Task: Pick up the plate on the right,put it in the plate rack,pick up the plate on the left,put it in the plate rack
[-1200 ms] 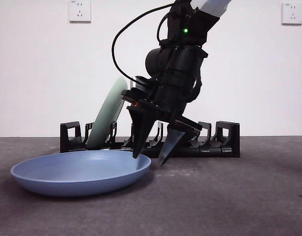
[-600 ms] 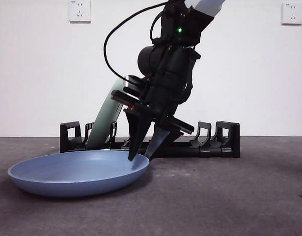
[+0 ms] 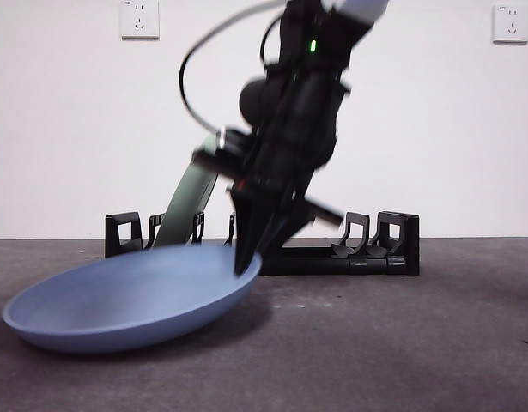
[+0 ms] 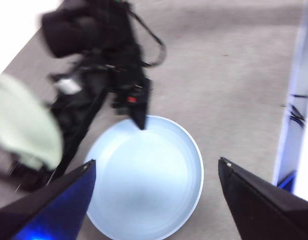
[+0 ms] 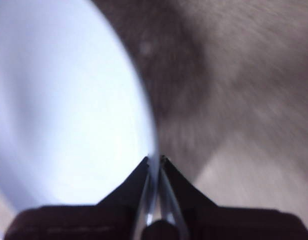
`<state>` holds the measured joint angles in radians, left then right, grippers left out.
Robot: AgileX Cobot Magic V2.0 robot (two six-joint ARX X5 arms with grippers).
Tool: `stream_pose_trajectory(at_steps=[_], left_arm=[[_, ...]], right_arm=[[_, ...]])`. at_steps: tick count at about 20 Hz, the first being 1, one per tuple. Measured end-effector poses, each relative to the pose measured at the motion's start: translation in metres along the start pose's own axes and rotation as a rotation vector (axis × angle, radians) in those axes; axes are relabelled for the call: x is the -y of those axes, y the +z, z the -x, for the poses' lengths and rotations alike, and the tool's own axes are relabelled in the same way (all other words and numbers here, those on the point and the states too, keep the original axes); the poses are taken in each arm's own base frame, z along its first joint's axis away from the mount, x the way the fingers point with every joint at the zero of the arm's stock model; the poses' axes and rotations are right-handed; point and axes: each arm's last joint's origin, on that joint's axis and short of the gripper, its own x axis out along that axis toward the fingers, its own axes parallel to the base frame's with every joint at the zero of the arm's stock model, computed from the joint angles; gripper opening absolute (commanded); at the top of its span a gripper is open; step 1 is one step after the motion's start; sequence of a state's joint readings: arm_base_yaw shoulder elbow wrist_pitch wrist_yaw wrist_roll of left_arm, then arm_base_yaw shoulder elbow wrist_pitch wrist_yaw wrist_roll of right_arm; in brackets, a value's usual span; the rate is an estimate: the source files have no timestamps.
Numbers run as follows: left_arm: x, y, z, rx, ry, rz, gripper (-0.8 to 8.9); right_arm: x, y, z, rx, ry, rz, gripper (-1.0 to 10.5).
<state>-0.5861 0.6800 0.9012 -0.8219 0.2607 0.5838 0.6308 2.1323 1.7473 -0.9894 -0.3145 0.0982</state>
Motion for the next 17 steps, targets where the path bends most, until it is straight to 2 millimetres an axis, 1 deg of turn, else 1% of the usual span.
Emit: stream_pose_trajectory(at_steps=[1, 3, 4, 5, 6, 7, 8, 9, 11, 12, 14, 17], left_arm=[[0.003, 0.002, -0.003, 0.004, -0.034, -0.034, 4.10], [0.009, 0.007, -0.013, -0.020, -0.074, -0.112, 4.10], [0.011, 0.010, -0.018, -0.034, -0.069, -0.156, 4.10], [0.014, 0.015, -0.025, -0.046, -0.056, -0.211, 4.10], [0.017, 0.019, -0.031, -0.052, -0.041, -0.262, 4.10], [0.021, 0.025, -0.036, -0.043, -0.024, -0.317, 4.10], [0.025, 0.031, -0.038, -0.022, -0.002, -0.369, 4.10], [0.029, 0.037, -0.039, 0.009, 0.019, -0.418, 4.10], [0.037, 0.046, -0.040, 0.061, 0.039, -0.504, 4.11], [0.041, 0.047, -0.042, 0.056, 0.037, -0.549, 4.20], [0.047, 0.047, -0.045, 0.006, 0.062, -0.625, 4.72], [0.050, 0.046, -0.052, -0.073, 0.088, -0.691, 4.72]], right_arm=[[-0.005, -0.005, 0.019, 0.021, -0.030, 0.006, -0.1], [-0.016, -0.013, 0.058, 0.100, -0.037, 0.022, -0.1], [-0.022, -0.019, 0.080, 0.154, -0.041, 0.028, -0.1], [-0.029, -0.027, 0.106, 0.222, -0.050, 0.032, -0.1], [-0.035, -0.036, 0.128, 0.272, -0.052, 0.029, -0.1], [-0.037, -0.045, 0.145, 0.305, -0.049, 0.021, -0.1], [-0.038, -0.052, 0.157, 0.322, -0.049, 0.009, -0.1], [-0.036, -0.057, 0.164, 0.326, -0.054, -0.007, -0.1], [-0.029, -0.061, 0.167, 0.296, -0.066, -0.041, -0.1], [-0.027, -0.063, 0.167, 0.278, -0.070, -0.052, -0.1], [-0.024, -0.065, 0.168, 0.268, -0.072, -0.066, -0.1], [-0.026, -0.065, 0.168, 0.264, -0.034, -0.061, -0.1]])
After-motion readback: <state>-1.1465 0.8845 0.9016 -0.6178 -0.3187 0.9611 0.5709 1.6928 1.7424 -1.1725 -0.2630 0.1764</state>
